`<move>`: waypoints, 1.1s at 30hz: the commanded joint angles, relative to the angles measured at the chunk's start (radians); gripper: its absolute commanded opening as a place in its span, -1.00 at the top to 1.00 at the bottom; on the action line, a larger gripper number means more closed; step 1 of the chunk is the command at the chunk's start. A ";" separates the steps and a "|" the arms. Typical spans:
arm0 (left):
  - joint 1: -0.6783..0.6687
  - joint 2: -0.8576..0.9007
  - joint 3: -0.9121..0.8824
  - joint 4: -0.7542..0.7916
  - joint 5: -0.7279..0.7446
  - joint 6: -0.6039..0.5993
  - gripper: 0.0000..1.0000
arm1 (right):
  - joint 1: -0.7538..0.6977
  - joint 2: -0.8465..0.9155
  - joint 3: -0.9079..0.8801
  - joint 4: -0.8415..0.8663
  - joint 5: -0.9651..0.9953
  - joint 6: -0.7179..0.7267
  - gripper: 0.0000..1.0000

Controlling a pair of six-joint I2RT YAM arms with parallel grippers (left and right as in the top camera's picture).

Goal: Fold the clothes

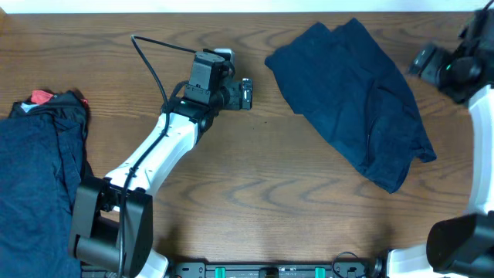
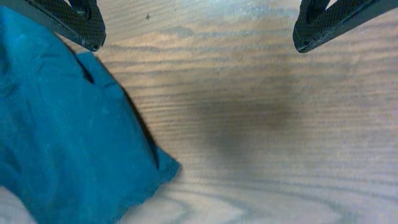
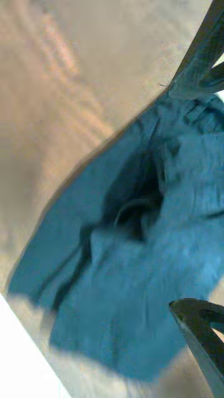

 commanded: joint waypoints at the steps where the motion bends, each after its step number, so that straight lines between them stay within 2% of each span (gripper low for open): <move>1: 0.000 0.051 0.005 0.055 0.101 0.031 -0.96 | 0.020 -0.006 0.042 -0.036 -0.122 -0.074 -0.99; 6: -0.001 0.158 0.030 0.149 0.260 0.006 -0.96 | 0.041 -0.006 0.046 -0.076 -0.140 -0.111 -0.99; 11: -0.011 0.284 0.090 0.175 0.384 -0.039 -0.96 | 0.065 -0.011 0.093 -0.115 -0.140 -0.122 -0.98; 20: -0.080 0.410 0.154 0.316 0.402 -0.189 -0.96 | 0.095 -0.017 0.247 -0.211 -0.141 -0.144 -0.99; 28: -0.120 0.489 0.161 0.465 0.401 -0.338 -0.96 | 0.145 -0.018 0.269 -0.240 -0.141 -0.146 -0.99; 33: -0.128 0.526 0.161 0.509 0.397 -0.377 -0.96 | 0.190 -0.018 0.269 -0.247 -0.145 -0.153 -0.99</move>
